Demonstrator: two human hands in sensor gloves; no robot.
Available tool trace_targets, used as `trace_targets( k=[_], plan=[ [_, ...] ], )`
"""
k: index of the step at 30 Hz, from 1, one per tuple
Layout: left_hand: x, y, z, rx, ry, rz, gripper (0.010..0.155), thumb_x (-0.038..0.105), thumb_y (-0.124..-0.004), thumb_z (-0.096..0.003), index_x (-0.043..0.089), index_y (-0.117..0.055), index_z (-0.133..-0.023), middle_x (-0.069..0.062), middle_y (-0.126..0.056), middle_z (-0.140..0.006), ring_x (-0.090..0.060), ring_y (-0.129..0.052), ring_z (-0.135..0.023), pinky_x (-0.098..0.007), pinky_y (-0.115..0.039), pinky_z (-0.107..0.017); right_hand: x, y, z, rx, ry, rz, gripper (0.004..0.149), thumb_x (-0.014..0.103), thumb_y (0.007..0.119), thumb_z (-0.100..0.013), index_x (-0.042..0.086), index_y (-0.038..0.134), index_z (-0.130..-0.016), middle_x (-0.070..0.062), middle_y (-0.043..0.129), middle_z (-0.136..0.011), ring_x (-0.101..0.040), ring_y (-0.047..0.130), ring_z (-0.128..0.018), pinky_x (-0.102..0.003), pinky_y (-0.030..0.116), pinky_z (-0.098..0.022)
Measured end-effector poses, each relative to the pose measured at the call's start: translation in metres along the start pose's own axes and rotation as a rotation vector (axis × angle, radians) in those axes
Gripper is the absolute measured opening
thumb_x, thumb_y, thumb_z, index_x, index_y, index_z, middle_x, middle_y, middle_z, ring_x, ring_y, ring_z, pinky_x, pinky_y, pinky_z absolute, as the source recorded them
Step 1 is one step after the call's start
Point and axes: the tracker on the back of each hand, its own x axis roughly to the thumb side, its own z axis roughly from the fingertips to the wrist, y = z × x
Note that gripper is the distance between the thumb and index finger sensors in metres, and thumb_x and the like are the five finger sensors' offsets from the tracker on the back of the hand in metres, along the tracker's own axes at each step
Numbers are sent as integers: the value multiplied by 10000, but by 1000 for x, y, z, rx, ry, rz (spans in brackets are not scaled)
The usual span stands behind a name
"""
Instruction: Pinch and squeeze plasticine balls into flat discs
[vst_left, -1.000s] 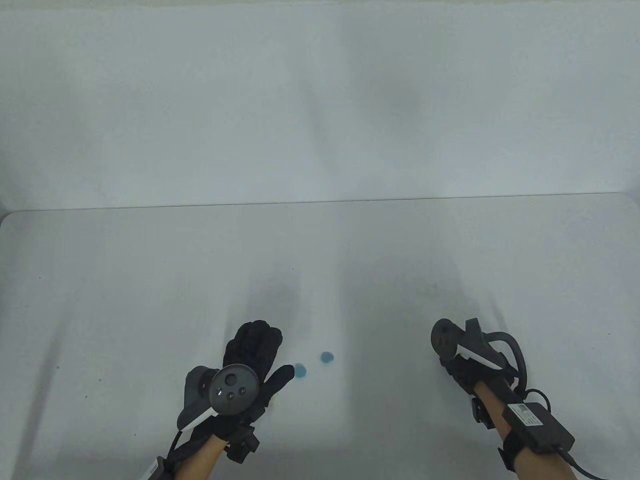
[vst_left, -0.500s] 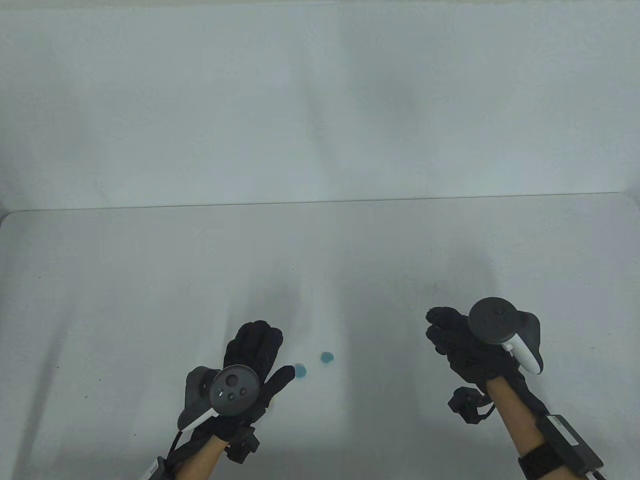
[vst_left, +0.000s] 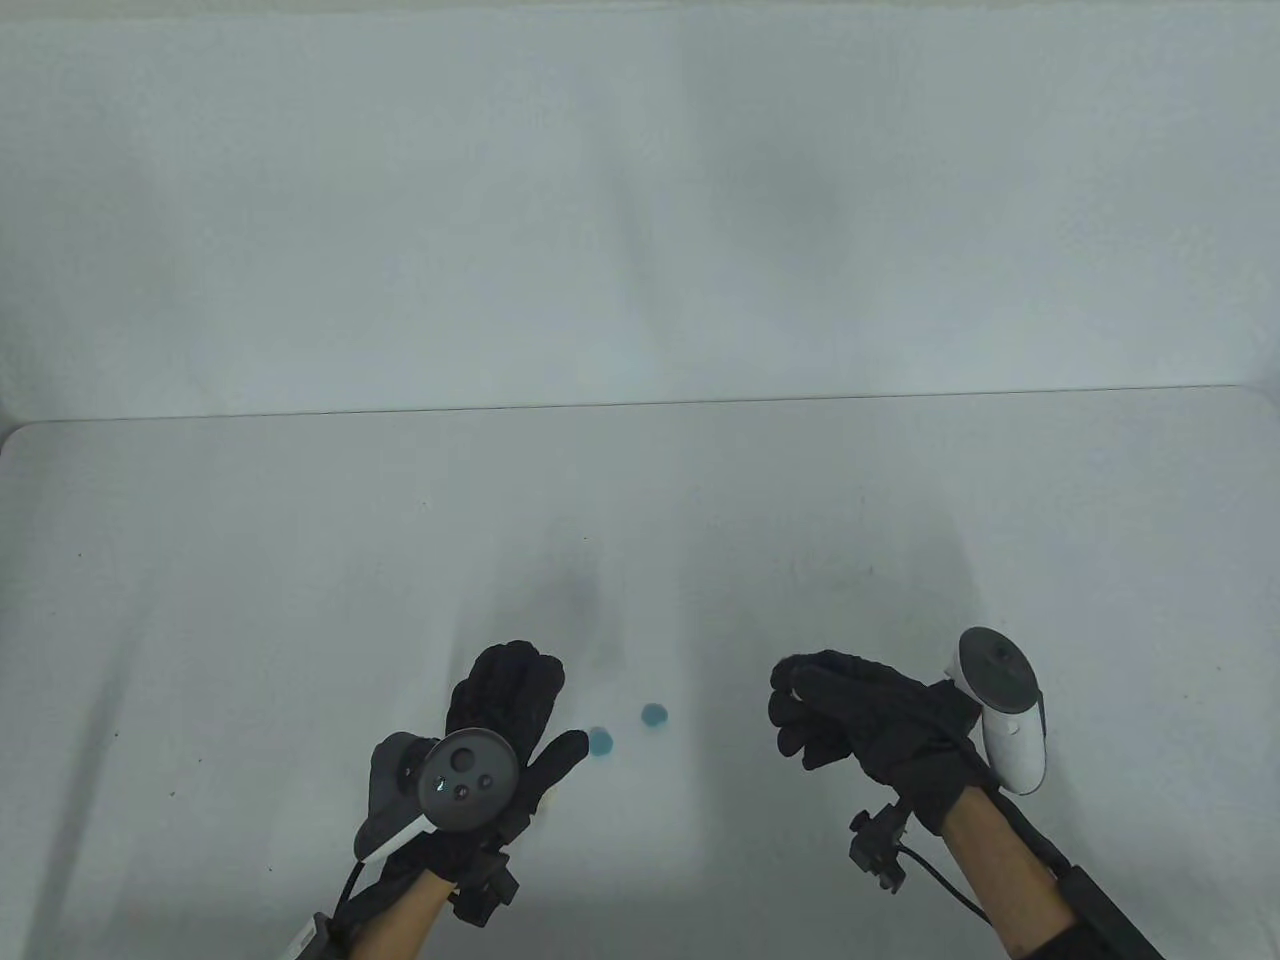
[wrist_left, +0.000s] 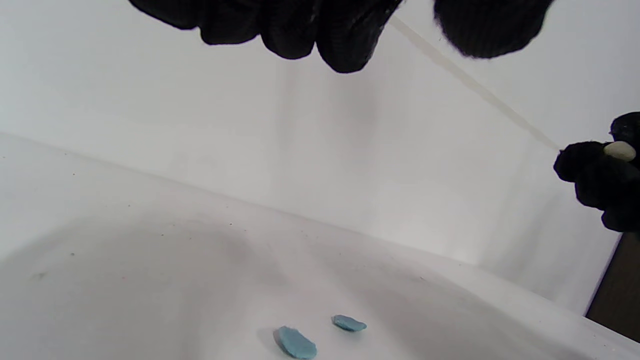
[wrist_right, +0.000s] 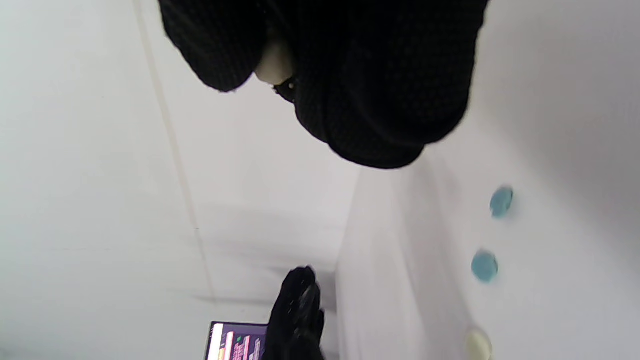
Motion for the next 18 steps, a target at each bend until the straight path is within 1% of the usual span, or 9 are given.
trace_targets(
  k=[3, 7, 13, 15, 16, 18],
  plan=[
    [0, -1, 0, -6, 3, 4, 752, 502, -637, -547, 53, -511, -1136, -278, -432, -1163, -562, -447, -1057, -628, -463, -730, -9, 8, -1, 41, 19, -58, 437, 355, 767, -571, 74, 798, -905, -152, 970, -741, -247, 1068, -538, -241, 964, -330],
    [-1, -1, -1, -11, 8, 4, 752, 502, -638, -547, 51, -512, -1136, -278, -431, -1162, -562, -446, -1057, -627, -463, -731, -16, 16, -2, 86, 29, -35, 423, 321, 755, -577, 84, 777, -927, -148, 957, -770, -232, 1063, -554, -234, 963, -350],
    [-2, -1, -1, -12, 18, 6, 752, 500, -640, -547, 52, -512, -1136, -275, -432, -1163, -560, -449, -1057, -620, -467, -733, -19, 21, -4, 59, 44, 25, 412, 285, 735, -572, 73, 784, -921, -131, 981, -724, -188, 1078, -519, -212, 981, -349],
    [-2, -1, -1, -12, 20, 3, 750, 500, -640, -547, 53, -513, -1135, -273, -432, -1163, -556, -450, -1057, -616, -470, -734, -19, 20, -2, -8, 43, 48, 406, 271, 727, -571, 67, 789, -917, -128, 990, -701, -177, 1084, -492, -206, 986, -330],
    [-2, -1, -1, -12, 21, 2, 749, 500, -640, -547, 55, -513, -1135, -272, -432, -1163, -556, -450, -1058, -615, -471, -734, -19, 20, -2, -20, 42, 49, 406, 266, 723, -571, 65, 788, -918, -127, 993, -695, -176, 1085, -484, -207, 987, -324],
    [-2, -1, -1, -13, 22, 2, 749, 500, -640, -546, 55, -512, -1136, -271, -431, -1164, -555, -449, -1058, -614, -470, -734, -19, 20, -3, -8, 50, 45, 413, 264, 719, -575, 61, 777, -929, -128, 986, -708, -182, 1081, -500, -214, 985, -338]
  ],
)
